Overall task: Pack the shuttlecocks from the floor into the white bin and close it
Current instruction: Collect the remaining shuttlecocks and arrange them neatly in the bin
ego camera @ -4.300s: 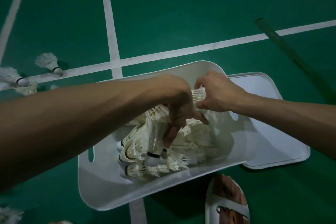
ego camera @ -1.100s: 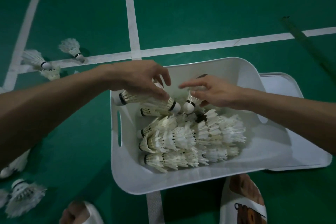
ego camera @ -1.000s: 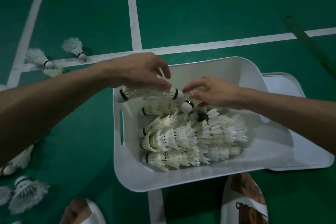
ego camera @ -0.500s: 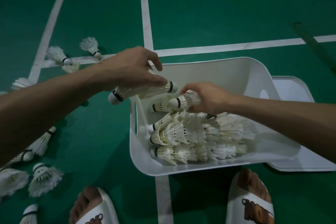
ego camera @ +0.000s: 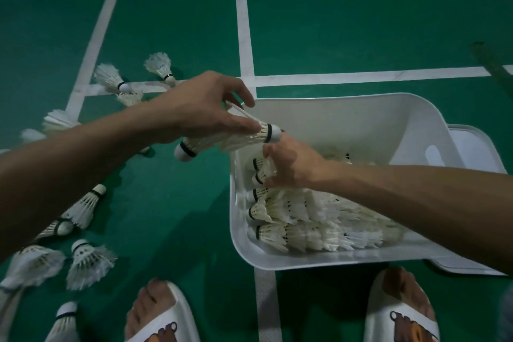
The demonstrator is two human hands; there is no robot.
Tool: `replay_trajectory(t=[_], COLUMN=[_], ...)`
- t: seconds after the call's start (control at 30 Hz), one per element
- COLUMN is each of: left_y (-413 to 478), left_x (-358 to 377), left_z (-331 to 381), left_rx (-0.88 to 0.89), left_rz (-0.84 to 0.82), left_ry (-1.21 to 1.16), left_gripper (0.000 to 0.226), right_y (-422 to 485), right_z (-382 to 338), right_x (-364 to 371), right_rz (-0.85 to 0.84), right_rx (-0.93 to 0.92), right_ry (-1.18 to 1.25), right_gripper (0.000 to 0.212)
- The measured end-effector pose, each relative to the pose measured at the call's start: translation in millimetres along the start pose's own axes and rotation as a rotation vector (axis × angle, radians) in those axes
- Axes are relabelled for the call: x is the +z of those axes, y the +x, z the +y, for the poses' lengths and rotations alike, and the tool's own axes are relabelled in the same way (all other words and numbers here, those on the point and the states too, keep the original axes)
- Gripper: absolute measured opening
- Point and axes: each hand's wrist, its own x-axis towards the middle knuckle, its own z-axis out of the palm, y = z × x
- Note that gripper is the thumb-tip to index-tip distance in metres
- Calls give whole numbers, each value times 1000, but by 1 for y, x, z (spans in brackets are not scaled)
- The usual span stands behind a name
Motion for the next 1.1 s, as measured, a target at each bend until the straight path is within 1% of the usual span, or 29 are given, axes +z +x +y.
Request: replay_trajectory(t=[0.13,0.27,0.33,0.43,0.5,0.6,0.7,0.77,0.87,0.93,1.0,1.1], left_y=[1,0,0,-1,-1,1,3,4,6,7,8,10], left_x=[1,0,0,0,1,1,1,1,1,3,6,13], left_z=[0,-3,-5,-6,-6,-4,-2,-1,0,3,7,16], left_rx=[19,29,29,29,34,49,48,44,46,51,68,94], left_rz=[-2,-16,-21,-18,-11,-4,-13,-17,-2,-2,-10,-21], left_ry=[17,6,1,-3,5,42,80,88,100,102,113,169], left_gripper=[45,47,48,46,46,47,52,52,51,51,52,54], right_y=[7,13,13,13,16,19,17,12,0,-12,-25,-42], right_z=[-6,6,13,14,11,9,10,13,20,27,35,42], right_x=[3,-5,-5,1,10,22,15,4,-16,-29,-42,-53], right_rz=[-50,-141,-135,-59,-24,-54,-36,-14,6,2,35,104], right_rx=[19,19,6,21,43,64,42,17,66,67,30,-47], right_ry=[-5,101,100,139,189,243,277,344,442,611,778,862], right_gripper=[64,81,77,65,62,65,75,80,70,66,72,77])
